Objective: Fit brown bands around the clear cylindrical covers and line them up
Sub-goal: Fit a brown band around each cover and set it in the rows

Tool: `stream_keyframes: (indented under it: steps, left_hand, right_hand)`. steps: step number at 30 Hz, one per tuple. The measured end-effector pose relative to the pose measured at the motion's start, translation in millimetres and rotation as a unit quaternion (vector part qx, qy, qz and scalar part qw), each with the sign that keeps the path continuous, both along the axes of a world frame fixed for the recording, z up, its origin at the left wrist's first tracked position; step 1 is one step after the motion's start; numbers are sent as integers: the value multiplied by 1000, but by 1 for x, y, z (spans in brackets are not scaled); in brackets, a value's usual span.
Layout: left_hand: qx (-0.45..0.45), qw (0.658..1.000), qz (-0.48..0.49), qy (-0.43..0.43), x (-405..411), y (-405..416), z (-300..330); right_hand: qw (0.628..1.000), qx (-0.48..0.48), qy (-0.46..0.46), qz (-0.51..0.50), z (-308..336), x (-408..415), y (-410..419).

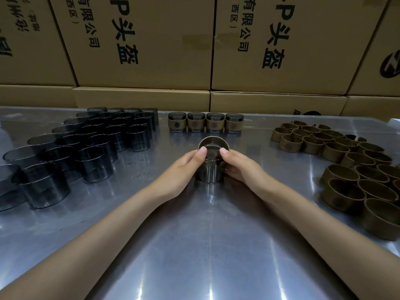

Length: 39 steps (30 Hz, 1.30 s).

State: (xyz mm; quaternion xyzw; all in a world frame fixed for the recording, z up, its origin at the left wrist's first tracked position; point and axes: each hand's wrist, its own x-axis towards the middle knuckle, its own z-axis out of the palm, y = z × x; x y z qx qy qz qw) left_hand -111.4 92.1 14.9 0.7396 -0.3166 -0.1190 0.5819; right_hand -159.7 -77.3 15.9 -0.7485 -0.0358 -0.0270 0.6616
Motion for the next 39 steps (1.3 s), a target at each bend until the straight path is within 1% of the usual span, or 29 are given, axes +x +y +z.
stream_keyframes:
  steps: [6,10,12,16,20,23,28,31,33,35,37,39]
  left_hand:
    - [-36,996,23,78,1,-1,0]
    - [-46,994,28,98,-2,0,0]
    - [-49,993,18,106,-5,1,2]
    - [-91,984,-8,154,-6,2,4]
    - [-116,979,-18,166,-7,3,5]
    - [-160,970,-3,184,-7,3,4]
    - [-186,957,23,222,-4,2,3]
    - [-219,946,15,239,-4,6,4]
    - [-233,940,1,249,-3,8,4]
    - [-210,945,-16,248,-2,10,5]
    - [-141,962,-47,228,-1,10,7]
    - [-73,972,-63,216,-2,8,11]
  right_hand:
    - [999,19,31,-2,2,-1,-6]
    - [999,40,26,11,1,-3,-9]
    - [998,49,20,19,0,-4,-10]
    - [998,53,17,21,-1,-5,-11]
    - [998,57,20,24,1,-6,-11]
    - [996,84,6,8,0,-7,-11]
    - [993,112,30,-6,1,-5,-12]
    - [991,118,62,22,5,-4,-15]
    - [991,90,76,70,8,-5,-17]
    - [987,90,77,108,10,-6,-22]
    - [980,138,70,128,10,-7,-27]
    - [971,172,64,153,11,-9,-30]
